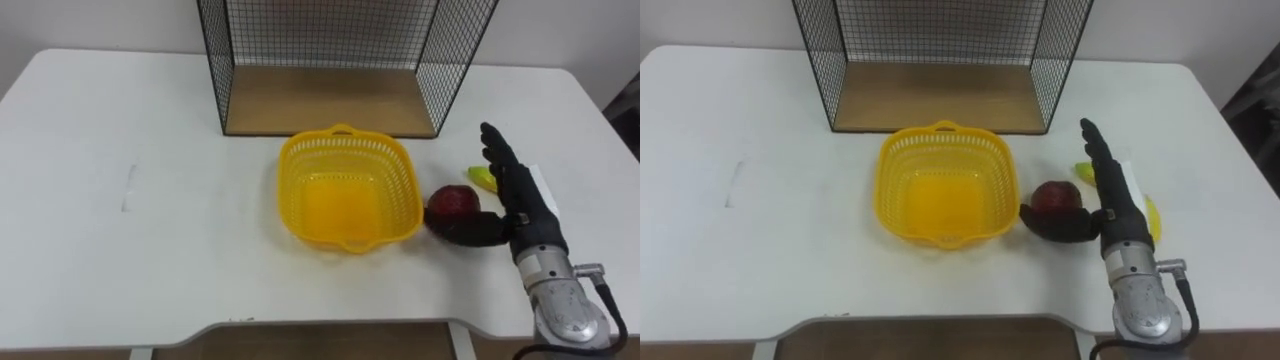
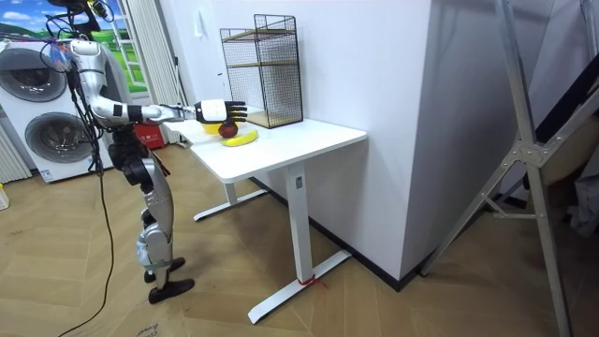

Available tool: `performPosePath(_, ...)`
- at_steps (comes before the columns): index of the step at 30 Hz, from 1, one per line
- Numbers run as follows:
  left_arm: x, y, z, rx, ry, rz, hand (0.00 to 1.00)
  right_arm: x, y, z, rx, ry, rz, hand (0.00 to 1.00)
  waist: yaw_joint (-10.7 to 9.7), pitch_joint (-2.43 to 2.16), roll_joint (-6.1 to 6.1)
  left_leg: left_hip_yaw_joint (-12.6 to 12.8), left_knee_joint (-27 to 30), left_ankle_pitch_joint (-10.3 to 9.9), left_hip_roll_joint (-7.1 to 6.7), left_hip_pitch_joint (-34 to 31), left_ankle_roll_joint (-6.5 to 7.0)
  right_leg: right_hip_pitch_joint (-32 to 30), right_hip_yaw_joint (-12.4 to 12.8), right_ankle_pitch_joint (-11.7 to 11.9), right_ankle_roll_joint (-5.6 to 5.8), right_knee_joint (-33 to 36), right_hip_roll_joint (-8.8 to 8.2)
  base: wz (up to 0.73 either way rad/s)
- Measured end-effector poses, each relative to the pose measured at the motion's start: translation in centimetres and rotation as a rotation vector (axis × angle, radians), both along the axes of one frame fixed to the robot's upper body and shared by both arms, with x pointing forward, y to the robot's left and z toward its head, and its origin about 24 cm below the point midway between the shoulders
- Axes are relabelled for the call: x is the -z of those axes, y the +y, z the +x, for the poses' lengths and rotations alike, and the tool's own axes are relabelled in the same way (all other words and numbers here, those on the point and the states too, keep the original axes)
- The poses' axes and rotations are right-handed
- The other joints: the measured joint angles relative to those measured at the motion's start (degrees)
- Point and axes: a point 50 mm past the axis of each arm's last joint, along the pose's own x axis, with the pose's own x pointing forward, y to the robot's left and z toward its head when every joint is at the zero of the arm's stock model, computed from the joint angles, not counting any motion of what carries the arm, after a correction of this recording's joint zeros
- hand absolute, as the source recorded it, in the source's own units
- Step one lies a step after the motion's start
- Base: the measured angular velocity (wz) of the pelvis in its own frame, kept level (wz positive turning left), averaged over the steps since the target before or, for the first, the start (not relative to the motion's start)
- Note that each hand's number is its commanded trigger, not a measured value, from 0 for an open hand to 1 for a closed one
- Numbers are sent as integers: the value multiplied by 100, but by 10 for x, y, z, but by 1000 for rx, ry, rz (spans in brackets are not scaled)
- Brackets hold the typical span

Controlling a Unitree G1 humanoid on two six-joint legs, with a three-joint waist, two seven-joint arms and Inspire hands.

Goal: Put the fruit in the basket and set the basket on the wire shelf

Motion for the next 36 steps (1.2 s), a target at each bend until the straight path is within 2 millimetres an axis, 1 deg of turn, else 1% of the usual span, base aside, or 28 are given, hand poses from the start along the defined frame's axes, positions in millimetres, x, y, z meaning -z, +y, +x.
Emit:
performPosePath(4,0,0,1,-1,-3,1,0,14,-2,-7,0,67,-10,0,24,-4,10,2,8,0,1,21,0,6,0,0,0,1,-14,0)
performPosePath(9,0,0,1,-1,-4,4,0,22,0,-10,-20,109,-6,0,23,-16,22,4,8,1,1,48,0,46,0,0,0,4,-18,0)
performPosePath(11,0,0,1,-1,-5,5,0,25,2,-11,-27,123,-5,0,22,-13,20,2,7,1,1,61,0,63,-7,0,0,3,-20,0)
performPosePath(14,-1,2,1,2,-7,10,0,28,2,-12,-35,137,-23,0,30,-2,-8,-30,-3,1,0,82,0,90,-60,0,0,4,-16,6)
performPosePath(16,-1,3,4,21,-10,18,0,35,0,-15,-35,170,-41,0,49,-4,-58,-78,-3,1,-3,87,0,103,-105,0,0,5,-15,9)
performPosePath(17,-1,3,5,20,-13,19,0,35,0,-15,-33,173,-42,2,66,-3,-63,-79,1,1,-2,89,0,104,-111,0,0,6,-14,0)
performPosePath(18,-1,4,4,28,-9,25,0,35,-1,-15,-33,175,-44,18,90,0,-81,-79,1,1,-2,88,-1,108,-137,0,0,4,-11,0)
performPosePath(19,-2,5,4,29,-7,31,0,37,-2,-15,-29,180,-43,43,119,6,-102,-80,3,2,-2,87,-2,115,-142,0,0,4,-6,0)
performPosePath(20,-2,6,4,31,-7,35,0,38,-2,-15,-28,183,-43,74,126,6,-111,-82,4,2,-2,87,-2,118,-148,0,0,3,-6,3)
performPosePath(21,-2,6,4,34,-5,39,0,39,-3,-15,-25,187,-44,90,137,7,-139,-89,5,2,-4,87,-1,126,-160,1,0,2,-4,4)
performPosePath(22,-2,7,4,35,-6,40,0,39,-3,-16,-24,192,-45,100,150,10,-164,-93,3,1,-9,87,-1,134,-161,2,1,-4,-2,4)
performPosePath(27,-2,7,4,44,10,48,0,37,-14,-8,15,194,-90,100,160,8,-187,-104,-2,0,-11,97,1,202,-162,54,11,-106,10,0)
performPosePath(33,-1,8,1,28,25,52,0,37,-17,-1,23,200,-116,100,169,0,-169,-133,2,0,-5,106,1,211,-181,54,11,-105,20,1)
performPosePath(36,-1,8,1,26,26,53,0,38,-17,-2,25,207,-114,100,168,-6,-164,-152,11,0,-6,113,0,220,-214,54,11,-106,17,4)
